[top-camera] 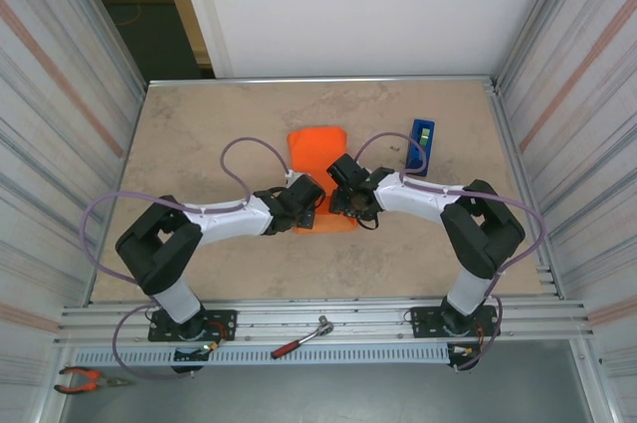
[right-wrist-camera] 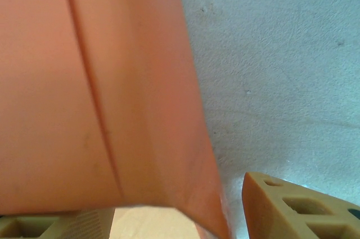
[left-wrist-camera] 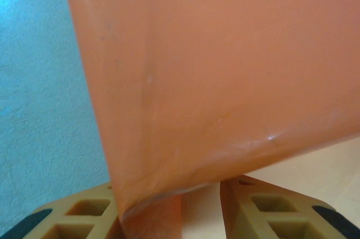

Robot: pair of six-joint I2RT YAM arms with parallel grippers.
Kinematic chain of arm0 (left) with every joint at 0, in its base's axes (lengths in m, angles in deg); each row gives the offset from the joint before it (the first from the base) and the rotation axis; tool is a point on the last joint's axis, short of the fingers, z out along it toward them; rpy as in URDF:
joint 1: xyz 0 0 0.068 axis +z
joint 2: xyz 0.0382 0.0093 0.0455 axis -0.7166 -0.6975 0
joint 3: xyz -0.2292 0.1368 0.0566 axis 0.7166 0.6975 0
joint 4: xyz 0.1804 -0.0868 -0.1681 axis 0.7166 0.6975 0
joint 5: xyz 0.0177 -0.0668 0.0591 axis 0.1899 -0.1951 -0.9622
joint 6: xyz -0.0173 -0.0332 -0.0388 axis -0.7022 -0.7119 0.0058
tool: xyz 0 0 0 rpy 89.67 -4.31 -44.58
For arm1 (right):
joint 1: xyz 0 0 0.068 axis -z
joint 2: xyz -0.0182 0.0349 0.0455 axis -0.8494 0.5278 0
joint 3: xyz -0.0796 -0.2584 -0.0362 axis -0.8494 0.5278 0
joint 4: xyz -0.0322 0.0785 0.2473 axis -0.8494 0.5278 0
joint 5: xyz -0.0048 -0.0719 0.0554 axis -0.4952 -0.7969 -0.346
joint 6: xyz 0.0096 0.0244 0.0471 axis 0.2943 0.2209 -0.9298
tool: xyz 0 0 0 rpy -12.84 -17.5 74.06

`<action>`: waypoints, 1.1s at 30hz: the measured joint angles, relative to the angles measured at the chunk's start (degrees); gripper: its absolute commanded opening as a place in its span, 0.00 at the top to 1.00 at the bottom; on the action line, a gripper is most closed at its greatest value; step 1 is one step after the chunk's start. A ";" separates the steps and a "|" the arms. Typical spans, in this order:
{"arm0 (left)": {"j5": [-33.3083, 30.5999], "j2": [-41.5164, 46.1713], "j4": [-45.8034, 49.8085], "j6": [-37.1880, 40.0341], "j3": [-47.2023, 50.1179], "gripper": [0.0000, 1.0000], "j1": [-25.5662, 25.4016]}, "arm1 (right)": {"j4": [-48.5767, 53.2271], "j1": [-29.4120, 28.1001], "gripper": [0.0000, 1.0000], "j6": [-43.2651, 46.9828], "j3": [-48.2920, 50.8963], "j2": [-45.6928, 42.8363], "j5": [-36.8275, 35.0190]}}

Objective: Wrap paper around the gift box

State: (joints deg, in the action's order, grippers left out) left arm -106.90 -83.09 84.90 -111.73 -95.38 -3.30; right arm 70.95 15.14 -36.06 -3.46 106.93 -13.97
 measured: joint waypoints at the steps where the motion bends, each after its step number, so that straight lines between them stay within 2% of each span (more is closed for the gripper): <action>1: 0.00 -0.37 -0.11 0.00 -0.02 0.59 0.00 | -0.02 0.02 0.42 0.02 0.00 0.31 -0.07; 5: 0.00 -1.20 -0.15 0.00 -0.02 0.61 0.00 | -0.09 0.39 0.44 0.44 0.00 1.25 -0.11; 9: 0.00 -1.64 -0.20 0.02 -0.02 0.69 0.00 | -0.50 0.76 0.51 0.70 0.02 1.73 -0.09; 14: -0.02 -1.68 -0.35 0.28 -0.02 0.88 0.00 | -1.27 0.76 0.68 0.94 0.04 2.08 -0.09; 17: -0.04 -1.73 -0.52 0.15 0.00 1.00 0.00 | -1.75 0.76 0.84 1.03 0.33 2.10 -0.07; 19: -0.02 -1.73 -0.57 0.35 0.02 1.00 0.00 | -2.12 0.76 0.99 0.98 0.68 2.10 -0.09; 20: -0.02 -1.73 -0.59 0.28 0.02 1.00 0.00 | -2.32 0.79 1.00 0.94 0.85 2.10 -0.07; 23: -0.04 -1.73 -1.07 0.26 0.33 1.00 -0.02 | -2.91 0.94 1.00 0.76 1.09 2.10 -0.02; 25: -0.20 -1.73 -1.49 0.17 0.57 0.85 -0.02 | -3.21 0.94 0.81 0.66 1.27 2.10 0.00; 28: -0.46 -1.73 -1.42 -0.02 0.85 0.78 -0.02 | -3.50 0.94 0.58 0.28 1.95 2.10 0.15; 33: -0.50 -1.73 -1.33 -0.22 1.38 0.77 -0.02 | -4.28 0.81 0.53 0.37 2.97 1.29 0.37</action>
State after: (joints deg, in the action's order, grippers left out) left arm -107.40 -84.82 83.57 -111.94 -94.00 -3.33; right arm 66.66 15.95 -35.68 -0.48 108.22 -13.60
